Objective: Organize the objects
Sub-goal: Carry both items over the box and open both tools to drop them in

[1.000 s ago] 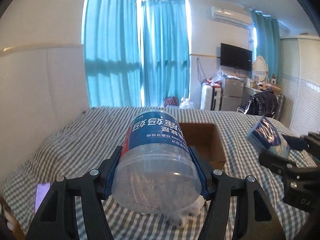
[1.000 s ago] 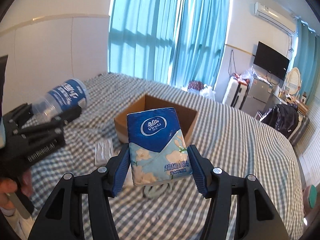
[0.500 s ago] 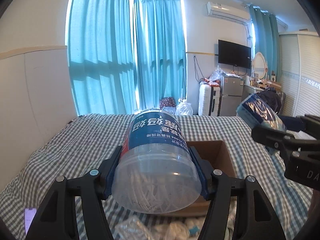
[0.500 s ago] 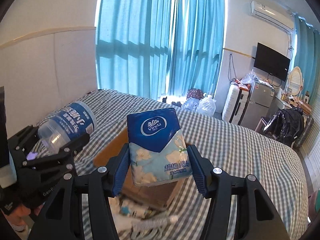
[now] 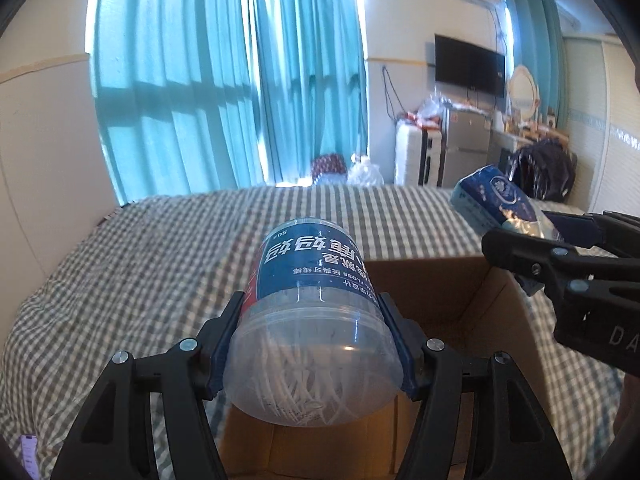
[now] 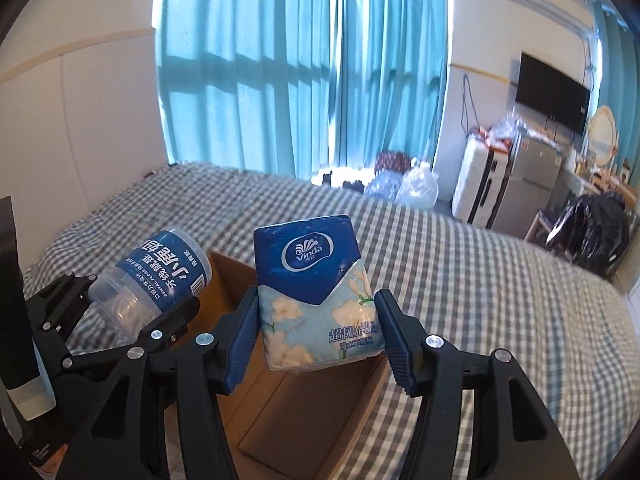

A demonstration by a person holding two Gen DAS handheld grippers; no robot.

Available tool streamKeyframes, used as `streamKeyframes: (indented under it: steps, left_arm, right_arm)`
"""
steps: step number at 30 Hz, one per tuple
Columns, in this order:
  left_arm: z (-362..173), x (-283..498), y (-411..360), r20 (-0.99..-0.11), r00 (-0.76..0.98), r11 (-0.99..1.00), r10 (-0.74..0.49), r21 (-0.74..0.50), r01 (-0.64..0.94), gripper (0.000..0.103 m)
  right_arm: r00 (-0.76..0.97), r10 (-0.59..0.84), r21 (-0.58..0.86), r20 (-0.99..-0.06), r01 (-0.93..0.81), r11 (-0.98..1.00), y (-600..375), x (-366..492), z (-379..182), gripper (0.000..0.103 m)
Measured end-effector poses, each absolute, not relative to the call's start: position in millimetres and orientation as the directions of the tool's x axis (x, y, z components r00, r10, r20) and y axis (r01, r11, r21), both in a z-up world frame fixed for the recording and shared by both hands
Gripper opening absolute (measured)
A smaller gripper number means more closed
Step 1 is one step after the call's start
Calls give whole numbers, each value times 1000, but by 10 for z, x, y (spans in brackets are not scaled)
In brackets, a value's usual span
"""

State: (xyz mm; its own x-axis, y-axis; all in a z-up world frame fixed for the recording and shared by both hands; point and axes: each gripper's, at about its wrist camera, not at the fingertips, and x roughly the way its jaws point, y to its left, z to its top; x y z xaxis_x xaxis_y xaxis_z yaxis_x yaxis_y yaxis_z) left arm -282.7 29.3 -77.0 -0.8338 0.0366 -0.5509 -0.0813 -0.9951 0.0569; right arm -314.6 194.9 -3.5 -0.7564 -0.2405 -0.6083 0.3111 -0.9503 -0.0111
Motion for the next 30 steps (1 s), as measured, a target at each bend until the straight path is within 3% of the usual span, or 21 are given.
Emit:
streamKeyframes:
  steps: [8, 11, 13, 17, 24, 30]
  left_arm:
    - [-1117, -2893, 348, -611, -791, -994, 37, 61, -93, 65]
    - [-1149, -2879, 330, -619, -783, -994, 52, 46, -102, 66]
    - [-1133, -2824, 323, -610, -790, -992, 64, 44, -115, 68]
    - [-1004, -2736, 333, -582, -813, -991, 35, 85, -103, 93]
    - [-682, -2396, 147, -546, -837, -996, 20, 67, -67, 101]
    - [-347, -1898, -78, -507, -862, -997, 2, 62, -39, 103]
  right_arm:
    - [-698, -236, 16, -676, 306, -952, 2004, -3317, -555, 57]
    - [-724, -218, 16, -654, 275, -961, 2016, -3280, -533, 59]
    - [-730, -235, 49, -642, 266, -963, 2059, -3248, -474, 78]
    - [-765, -251, 71, -593, 261, -963, 2131, -3057, -274, 84]
    - [-806, -227, 51, -546, 239, -970, 2170, -2560, 166, 91]
    - [-827, -247, 44, -505, 262, -964, 2170, -1964, 528, 103]
